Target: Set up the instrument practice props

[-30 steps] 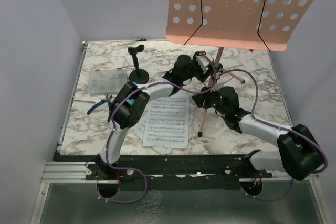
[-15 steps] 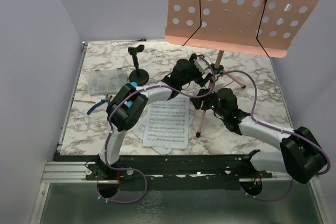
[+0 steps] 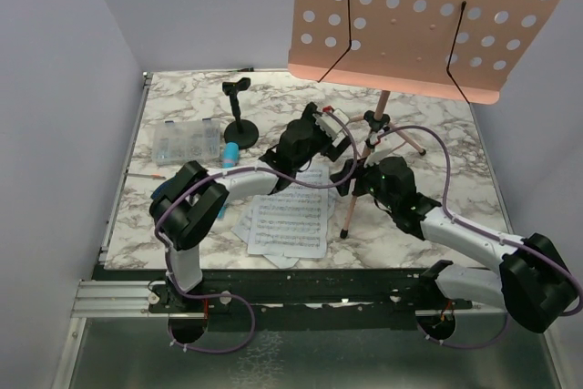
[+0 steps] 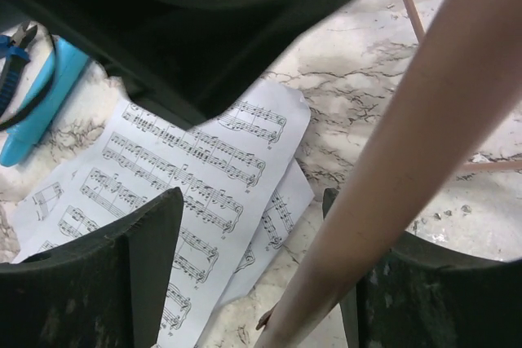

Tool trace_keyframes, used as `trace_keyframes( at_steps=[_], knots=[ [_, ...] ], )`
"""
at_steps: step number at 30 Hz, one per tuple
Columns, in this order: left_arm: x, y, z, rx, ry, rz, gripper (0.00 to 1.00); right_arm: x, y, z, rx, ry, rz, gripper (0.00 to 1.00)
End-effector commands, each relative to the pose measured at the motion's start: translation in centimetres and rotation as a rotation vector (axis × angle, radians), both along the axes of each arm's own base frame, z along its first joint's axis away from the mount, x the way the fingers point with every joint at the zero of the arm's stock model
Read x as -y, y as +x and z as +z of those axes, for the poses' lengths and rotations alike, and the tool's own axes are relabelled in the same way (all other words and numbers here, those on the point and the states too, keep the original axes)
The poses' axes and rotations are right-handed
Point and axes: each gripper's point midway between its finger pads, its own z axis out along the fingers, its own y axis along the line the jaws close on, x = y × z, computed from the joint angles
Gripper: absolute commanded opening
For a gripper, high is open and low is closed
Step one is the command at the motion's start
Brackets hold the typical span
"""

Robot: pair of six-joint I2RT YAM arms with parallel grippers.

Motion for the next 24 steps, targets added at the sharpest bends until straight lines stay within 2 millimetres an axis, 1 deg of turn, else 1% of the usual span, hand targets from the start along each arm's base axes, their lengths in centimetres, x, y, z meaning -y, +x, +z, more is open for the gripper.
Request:
trace_keyframes(
  at_steps=[1, 3, 5, 7, 10, 12, 14, 17, 19, 24],
  knots=[
    [-3.8, -0.4, 2.9, 0.048, -0.048, 0.128, 0.99, 1.2, -0.8, -1.9, -0.053, -0.063, -0.030, 0.74],
    [-5.5, -0.9, 3.1, 0.034, -0.067, 0.178, 0.99, 1.4, -0.8, -2.0, -0.055, -0.067, -0.038, 0.74],
    [-7.4, -1.3, 3.3, 0.000, -0.120, 0.263, 0.99, 1.6, -0.9, -2.1, -0.057, -0.077, -0.045, 0.74],
    [-9.4, -1.8, 3.0, -0.032, -0.164, 0.338, 0.99, 1.9, -0.8, -2.0, -0.061, -0.087, -0.063, 0.74],
    [-11.3, -3.3, 2.6, -0.059, -0.189, 0.364, 0.99, 2.2, -0.8, -1.6, -0.054, -0.088, -0.076, 0.74],
    [-12.3, -4.3, 1.7, -0.095, -0.194, 0.373, 0.99, 2.3, -0.8, -1.4, -0.048, -0.086, -0.079, 0.75],
    [-12.7, -5.3, 0.8, -0.149, -0.182, 0.351, 0.99, 2.4, -0.8, -1.2, -0.046, -0.089, -0.082, 0.75],
    [-12.1, -6.9, -0.6, -0.270, -0.148, 0.283, 0.99, 2.7, -0.7, -1.1, -0.049, -0.098, -0.096, 0.75],
    [-11.5, -8.1, -1.9, -0.373, -0.135, 0.241, 0.99, 2.8, -0.7, -1.1, -0.049, -0.100, -0.103, 0.75],
    [-11.0, -10.2, -5.8, -0.635, -0.117, 0.237, 0.99, 3.1, -1.0, -1.7, -0.058, -0.099, -0.113, 0.75]
  ],
)
